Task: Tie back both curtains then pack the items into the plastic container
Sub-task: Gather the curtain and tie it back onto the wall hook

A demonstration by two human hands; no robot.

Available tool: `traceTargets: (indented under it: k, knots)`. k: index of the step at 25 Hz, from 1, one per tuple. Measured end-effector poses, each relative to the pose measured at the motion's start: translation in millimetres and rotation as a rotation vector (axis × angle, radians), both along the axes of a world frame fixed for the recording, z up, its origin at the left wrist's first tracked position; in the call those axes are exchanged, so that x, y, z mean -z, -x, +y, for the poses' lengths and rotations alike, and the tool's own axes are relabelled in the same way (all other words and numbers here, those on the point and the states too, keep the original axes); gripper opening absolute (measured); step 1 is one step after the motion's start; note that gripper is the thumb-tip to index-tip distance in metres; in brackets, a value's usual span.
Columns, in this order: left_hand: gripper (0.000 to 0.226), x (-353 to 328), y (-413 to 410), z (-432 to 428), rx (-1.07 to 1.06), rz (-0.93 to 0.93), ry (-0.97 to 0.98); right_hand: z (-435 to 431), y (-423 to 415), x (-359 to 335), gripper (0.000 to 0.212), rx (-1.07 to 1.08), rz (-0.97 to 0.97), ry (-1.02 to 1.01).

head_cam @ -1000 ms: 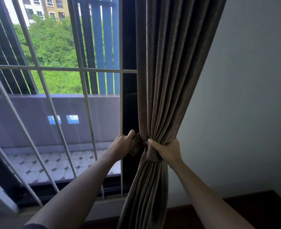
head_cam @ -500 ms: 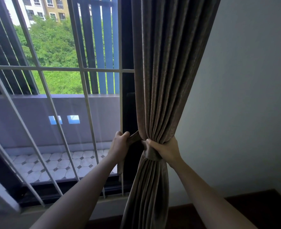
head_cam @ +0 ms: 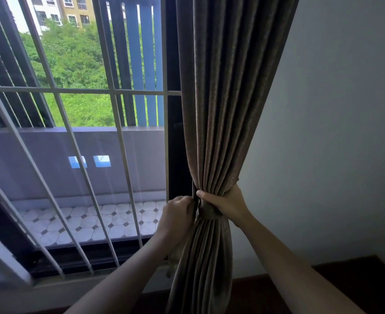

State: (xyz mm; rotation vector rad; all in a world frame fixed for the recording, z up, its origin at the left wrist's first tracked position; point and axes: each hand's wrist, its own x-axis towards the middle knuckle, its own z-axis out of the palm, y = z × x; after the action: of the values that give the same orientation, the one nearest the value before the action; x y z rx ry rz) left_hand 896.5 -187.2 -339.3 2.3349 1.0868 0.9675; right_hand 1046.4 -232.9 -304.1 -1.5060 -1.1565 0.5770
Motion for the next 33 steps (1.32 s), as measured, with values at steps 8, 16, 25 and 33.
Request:
traceTargets:
  k: [8,16,25,33]
  knots:
    - [0.015,-5,8,-12,-0.119,0.111,0.145,-10,16,-17,0.075,0.182,-0.227,0.195]
    - [0.022,-16,-9,-52,-0.18,0.071,0.032,7,17,-52,0.05,0.085,-0.288,0.327]
    - [0.019,4,-49,-77,-0.03,-0.059,0.019,13,-2,-48,0.066,-0.089,-0.365,0.383]
    - [0.019,43,-65,-95,0.076,-0.163,0.029,-12,-40,-22,0.092,-0.391,-0.505,0.33]
